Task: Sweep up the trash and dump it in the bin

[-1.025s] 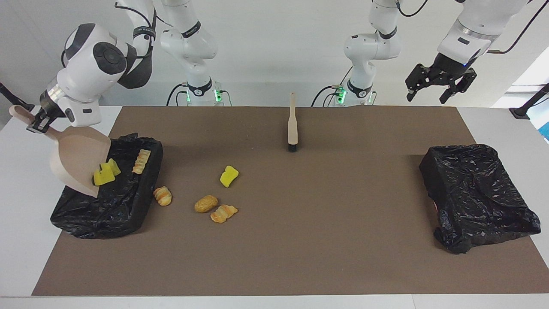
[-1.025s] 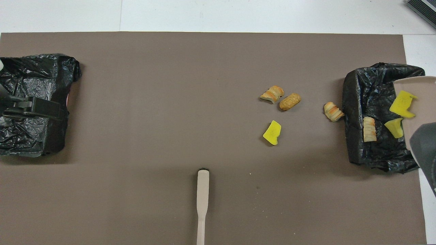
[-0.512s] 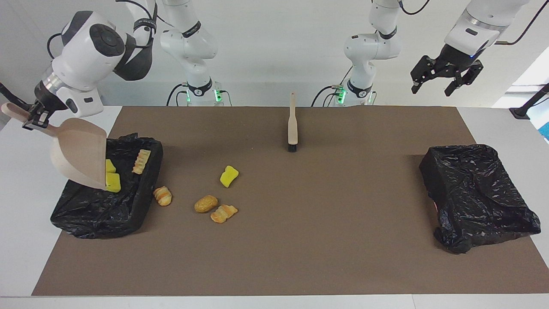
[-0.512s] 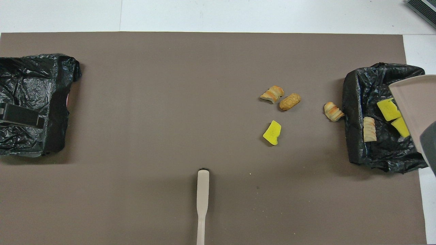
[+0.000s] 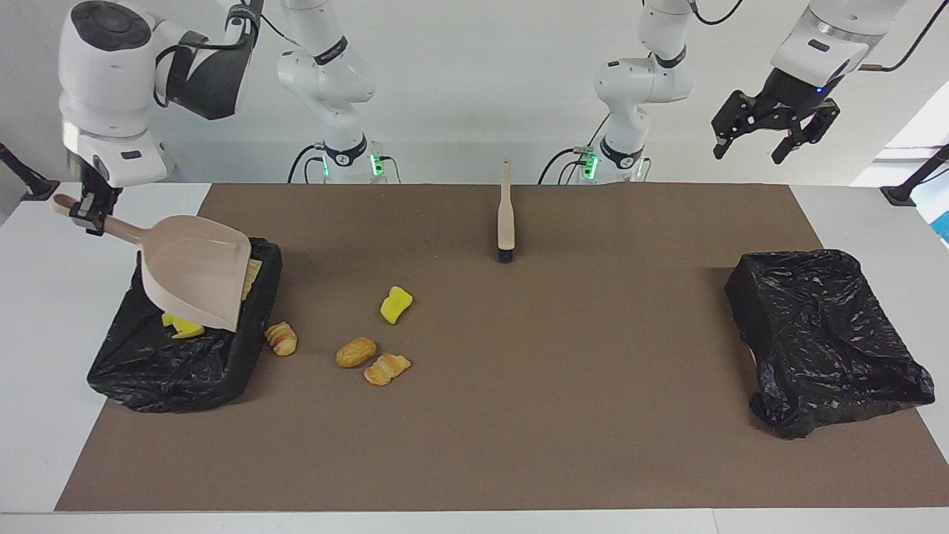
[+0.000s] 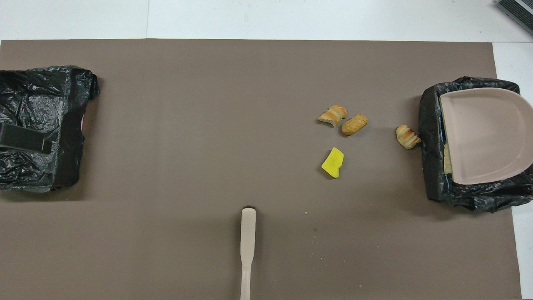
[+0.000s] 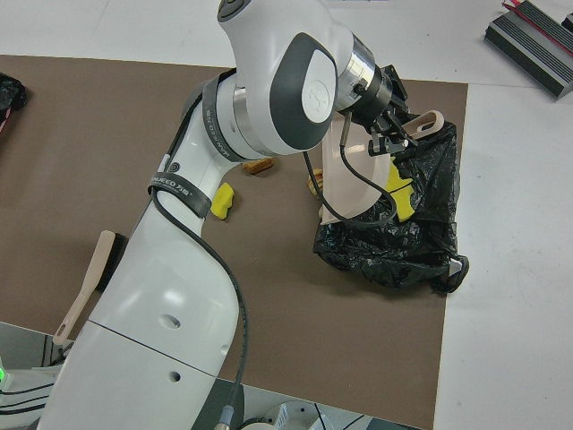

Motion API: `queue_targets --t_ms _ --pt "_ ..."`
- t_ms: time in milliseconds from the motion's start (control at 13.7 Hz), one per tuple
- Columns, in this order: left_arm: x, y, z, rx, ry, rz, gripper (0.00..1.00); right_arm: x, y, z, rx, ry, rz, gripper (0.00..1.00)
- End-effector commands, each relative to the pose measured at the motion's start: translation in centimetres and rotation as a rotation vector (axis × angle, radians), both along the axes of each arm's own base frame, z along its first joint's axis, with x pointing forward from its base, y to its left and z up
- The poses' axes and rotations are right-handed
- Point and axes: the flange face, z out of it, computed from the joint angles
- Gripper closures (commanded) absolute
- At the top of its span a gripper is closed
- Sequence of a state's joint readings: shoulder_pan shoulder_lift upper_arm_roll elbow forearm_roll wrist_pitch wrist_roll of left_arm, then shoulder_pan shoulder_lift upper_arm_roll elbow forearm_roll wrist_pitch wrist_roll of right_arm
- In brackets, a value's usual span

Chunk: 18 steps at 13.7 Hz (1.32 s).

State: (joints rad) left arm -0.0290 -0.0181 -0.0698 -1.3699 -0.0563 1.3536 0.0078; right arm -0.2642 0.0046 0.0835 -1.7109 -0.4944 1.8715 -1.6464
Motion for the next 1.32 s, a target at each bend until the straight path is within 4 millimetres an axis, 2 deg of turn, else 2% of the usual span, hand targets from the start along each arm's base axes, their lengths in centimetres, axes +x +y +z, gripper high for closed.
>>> queue_targets --t_ms 0,293,439,732,952,1171,1244 --pt "-0.2 0.0 0.4 0.007 -0.032 -0.014 0.00 -0.7 0.8 0.3 0.092 -0.023 -0.061 1.00" --pt "-0.4 0.2 0.3 0.009 -0.015 -0.001 0.00 -1.3 3.1 -0.5 0.214 -0.085 -0.229 1.00" --pt "-0.4 0.2 0.3 0.009 -0.015 0.000 0.00 -1.1 5.8 -1.8 0.228 -0.083 -0.251 1.00" --pt "-0.7 0.0 0.1 0.010 -0.011 0.003 0.00 -0.9 8.5 -2.2 0.251 -0.154 -0.415 1.00" --pt "-1.4 -0.4 -0.2 0.012 -0.007 -0.007 0.00 -1.1 10.7 -4.7 0.329 -0.192 -0.681 1.00" --pt "-1.4 -0.3 -0.3 0.012 -0.010 -0.011 0.00 -0.8 15.1 -5.7 0.375 -0.235 -0.875 1.00" --pt "-1.4 -0.4 -0.3 0.012 -0.007 -0.011 0.00 -0.7 16.5 -6.5 0.405 -0.229 -0.965 1.00"
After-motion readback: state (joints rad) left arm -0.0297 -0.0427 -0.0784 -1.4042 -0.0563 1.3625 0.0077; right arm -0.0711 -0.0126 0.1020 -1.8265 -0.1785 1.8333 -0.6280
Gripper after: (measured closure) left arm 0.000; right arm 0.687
